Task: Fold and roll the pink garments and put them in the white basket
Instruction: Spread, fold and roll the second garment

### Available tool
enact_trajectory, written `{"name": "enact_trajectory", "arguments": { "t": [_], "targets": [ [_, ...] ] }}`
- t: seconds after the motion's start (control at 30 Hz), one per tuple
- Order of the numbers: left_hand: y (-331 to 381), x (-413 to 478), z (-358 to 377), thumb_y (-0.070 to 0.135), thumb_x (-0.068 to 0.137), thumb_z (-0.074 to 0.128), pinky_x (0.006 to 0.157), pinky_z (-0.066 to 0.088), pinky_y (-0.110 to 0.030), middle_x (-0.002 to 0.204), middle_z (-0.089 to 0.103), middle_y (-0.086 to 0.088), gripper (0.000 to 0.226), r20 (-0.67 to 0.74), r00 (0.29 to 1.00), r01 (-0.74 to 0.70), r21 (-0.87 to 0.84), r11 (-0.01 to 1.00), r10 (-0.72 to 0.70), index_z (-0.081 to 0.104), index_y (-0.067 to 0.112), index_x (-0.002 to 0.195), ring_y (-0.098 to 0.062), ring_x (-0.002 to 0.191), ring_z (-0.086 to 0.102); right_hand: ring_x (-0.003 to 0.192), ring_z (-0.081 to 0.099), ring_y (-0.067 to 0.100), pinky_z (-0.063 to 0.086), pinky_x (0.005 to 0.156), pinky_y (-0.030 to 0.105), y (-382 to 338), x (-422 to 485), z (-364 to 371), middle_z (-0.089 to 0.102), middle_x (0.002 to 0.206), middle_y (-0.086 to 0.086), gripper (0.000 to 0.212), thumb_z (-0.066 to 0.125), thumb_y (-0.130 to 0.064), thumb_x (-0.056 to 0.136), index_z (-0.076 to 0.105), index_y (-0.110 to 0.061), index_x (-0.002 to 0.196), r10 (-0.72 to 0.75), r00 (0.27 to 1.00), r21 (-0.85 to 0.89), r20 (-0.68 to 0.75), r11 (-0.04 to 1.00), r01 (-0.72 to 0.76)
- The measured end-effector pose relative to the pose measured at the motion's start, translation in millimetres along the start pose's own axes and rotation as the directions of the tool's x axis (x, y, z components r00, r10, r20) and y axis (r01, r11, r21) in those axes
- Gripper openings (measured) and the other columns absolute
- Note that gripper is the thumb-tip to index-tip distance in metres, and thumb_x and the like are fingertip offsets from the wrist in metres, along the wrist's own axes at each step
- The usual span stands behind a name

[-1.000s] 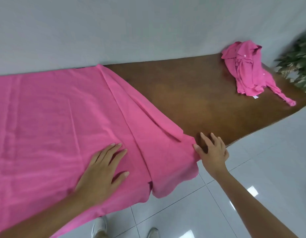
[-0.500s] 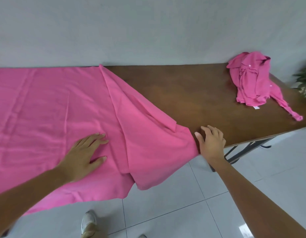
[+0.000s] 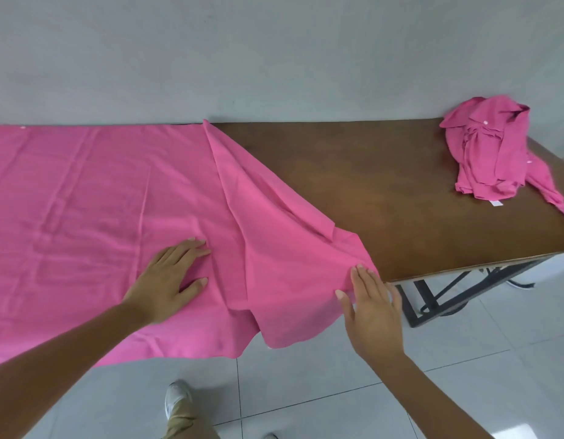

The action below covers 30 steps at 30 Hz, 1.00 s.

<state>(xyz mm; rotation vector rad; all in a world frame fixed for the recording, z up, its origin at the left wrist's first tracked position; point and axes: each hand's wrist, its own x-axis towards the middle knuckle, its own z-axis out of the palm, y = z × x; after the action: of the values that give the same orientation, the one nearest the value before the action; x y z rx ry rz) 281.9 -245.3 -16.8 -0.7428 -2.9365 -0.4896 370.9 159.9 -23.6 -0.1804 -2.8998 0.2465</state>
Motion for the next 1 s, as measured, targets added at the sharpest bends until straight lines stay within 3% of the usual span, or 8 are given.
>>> {"name": "enact_trajectory", "arguments": {
  "t": [0.13,0.23,0.37,0.6,0.73,0.87,1.0],
  "targets": [
    [1,0,-1,0.058,0.097,0.039,0.122,0.024,-0.041,0.159,0.038,0.003,0.062,-0.006,1.000,-0.005,-0.001,1.000,0.005,0.043,0.025,0.149,-0.017,0.149,0.031,0.147,0.035,0.019,0.021,0.121,0.045,19,23,-4,0.045,0.156,0.003,0.079,0.014,-0.063,0.100,0.044,-0.011,0.151,0.034,0.997,-0.072,0.067,0.997,-0.029],
    [0,0,0,0.058,0.097,0.038,0.122,0.023,-0.041,0.159,0.037,0.003,0.061,-0.012,1.000,-0.006,0.002,1.000,0.006,0.042,0.026,0.149,-0.016,0.149,0.031,0.152,0.022,0.019,0.015,0.123,0.045,35,48,-10,0.033,0.162,0.001,0.083,0.004,-0.066,0.098,0.031,-0.014,0.157,0.079,0.987,-0.109,0.140,0.992,-0.063],
    [-1,0,2,0.059,0.098,0.038,0.122,0.024,-0.042,0.160,0.037,0.004,0.062,-0.014,1.000,-0.006,0.000,1.000,0.006,0.042,0.026,0.150,-0.016,0.149,0.030,0.155,0.007,0.019,0.008,0.124,0.044,58,80,-15,0.018,0.168,-0.001,0.077,0.006,-0.064,0.099,0.013,-0.018,0.161,0.156,0.961,-0.115,0.228,0.984,-0.133],
    [-3,0,4,0.059,0.097,0.037,0.121,0.028,-0.047,0.160,0.036,0.005,0.063,-0.014,1.000,-0.005,-0.005,1.000,0.004,0.042,0.027,0.151,-0.016,0.149,0.031,0.156,0.001,0.022,0.011,0.123,0.049,95,132,-22,0.010,0.169,-0.002,0.066,0.014,-0.055,0.105,0.014,-0.021,0.161,0.206,0.926,-0.145,0.315,0.975,-0.167],
    [-3,0,3,0.061,0.098,0.036,0.122,0.026,-0.047,0.161,0.034,0.006,0.063,0.001,1.000,0.005,0.001,1.000,-0.005,0.040,0.028,0.152,-0.015,0.150,0.029,0.153,0.014,0.030,0.018,0.121,0.053,94,134,-21,0.024,0.165,0.008,0.061,0.026,-0.051,0.105,0.032,-0.015,0.154,0.234,0.943,-0.086,0.238,0.972,-0.219],
    [-2,0,2,0.060,0.097,0.037,0.122,0.026,-0.046,0.161,0.034,0.006,0.063,0.008,1.000,0.013,0.000,1.000,-0.013,0.039,0.028,0.151,-0.015,0.150,0.029,0.138,0.038,0.041,0.030,0.115,0.057,65,98,-15,0.045,0.149,0.020,0.075,0.022,-0.062,0.100,0.044,-0.006,0.144,0.256,0.963,0.087,0.088,0.961,-0.263],
    [0,0,1,0.060,0.097,0.038,0.122,0.025,-0.045,0.161,0.034,0.005,0.062,0.011,1.000,0.016,-0.004,1.000,-0.016,0.040,0.028,0.151,-0.016,0.149,0.030,0.145,0.032,0.039,0.025,0.116,0.056,32,43,-8,0.038,0.156,0.019,0.068,0.038,-0.053,0.102,0.038,-0.006,0.150,0.184,0.983,0.106,0.002,0.977,-0.184]
  ]
}}
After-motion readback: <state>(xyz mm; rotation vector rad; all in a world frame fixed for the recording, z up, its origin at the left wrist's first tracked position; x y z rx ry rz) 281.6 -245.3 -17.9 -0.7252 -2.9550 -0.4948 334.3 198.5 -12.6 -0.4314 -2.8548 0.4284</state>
